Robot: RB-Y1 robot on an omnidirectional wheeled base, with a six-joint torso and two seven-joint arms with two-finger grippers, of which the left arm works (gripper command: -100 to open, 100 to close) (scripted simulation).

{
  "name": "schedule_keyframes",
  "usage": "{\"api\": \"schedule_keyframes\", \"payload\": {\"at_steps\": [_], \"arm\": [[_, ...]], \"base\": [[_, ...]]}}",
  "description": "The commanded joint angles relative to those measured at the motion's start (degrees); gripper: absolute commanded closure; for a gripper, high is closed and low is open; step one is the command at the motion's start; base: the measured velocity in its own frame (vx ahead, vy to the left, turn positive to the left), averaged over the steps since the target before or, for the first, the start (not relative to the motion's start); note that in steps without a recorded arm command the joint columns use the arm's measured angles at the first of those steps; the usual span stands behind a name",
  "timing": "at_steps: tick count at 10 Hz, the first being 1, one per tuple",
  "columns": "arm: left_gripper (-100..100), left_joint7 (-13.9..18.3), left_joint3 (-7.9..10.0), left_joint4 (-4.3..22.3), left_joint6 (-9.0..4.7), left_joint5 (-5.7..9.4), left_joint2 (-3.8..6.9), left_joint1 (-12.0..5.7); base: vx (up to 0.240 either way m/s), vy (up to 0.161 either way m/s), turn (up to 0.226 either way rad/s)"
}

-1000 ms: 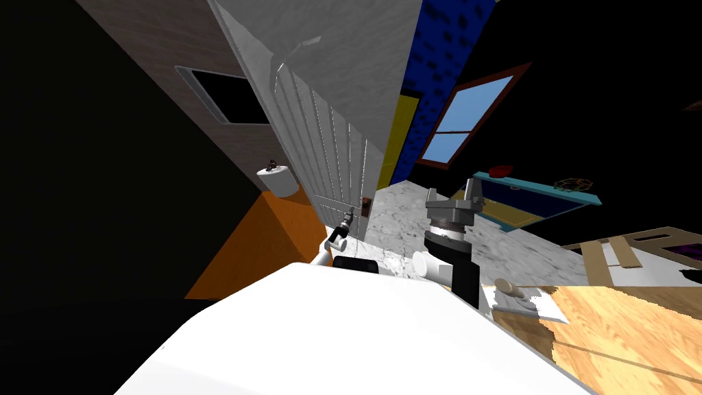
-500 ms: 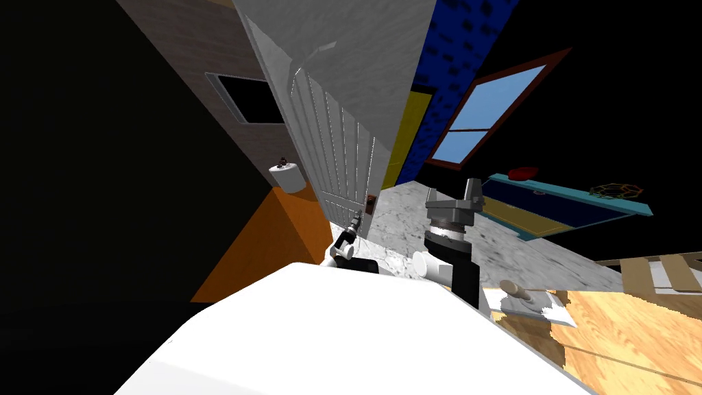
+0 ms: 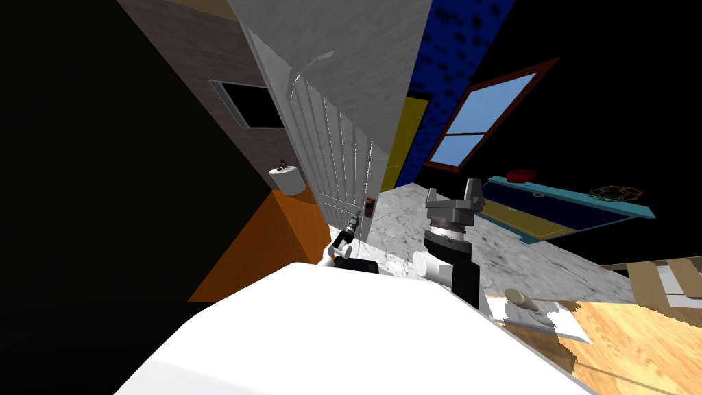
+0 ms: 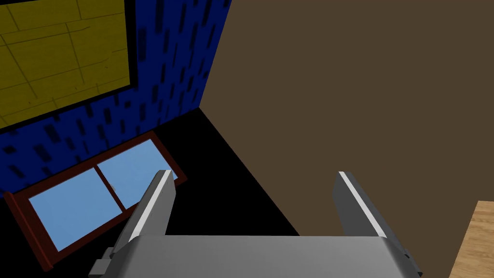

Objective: Push the door open

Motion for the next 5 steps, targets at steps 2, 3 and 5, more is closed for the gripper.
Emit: {"api": "schedule_keyframes", "payload": {"at_steps": [2,3,5], "arm": [[-100,0.1,0.67,-0.11,0.41,-0.14,0.69,-0.39],[-100,0.17,0.89,0.12,0.41,-0.18,0.24,-0.65],[-100,0.32,1.34,0.58,0.4,-0.27,-1.84,-1.17]], "base": [[0.206,-0.104,-0.023],[0.191,-0.158,-0.019],[0.184,-0.142,-0.023]]}}
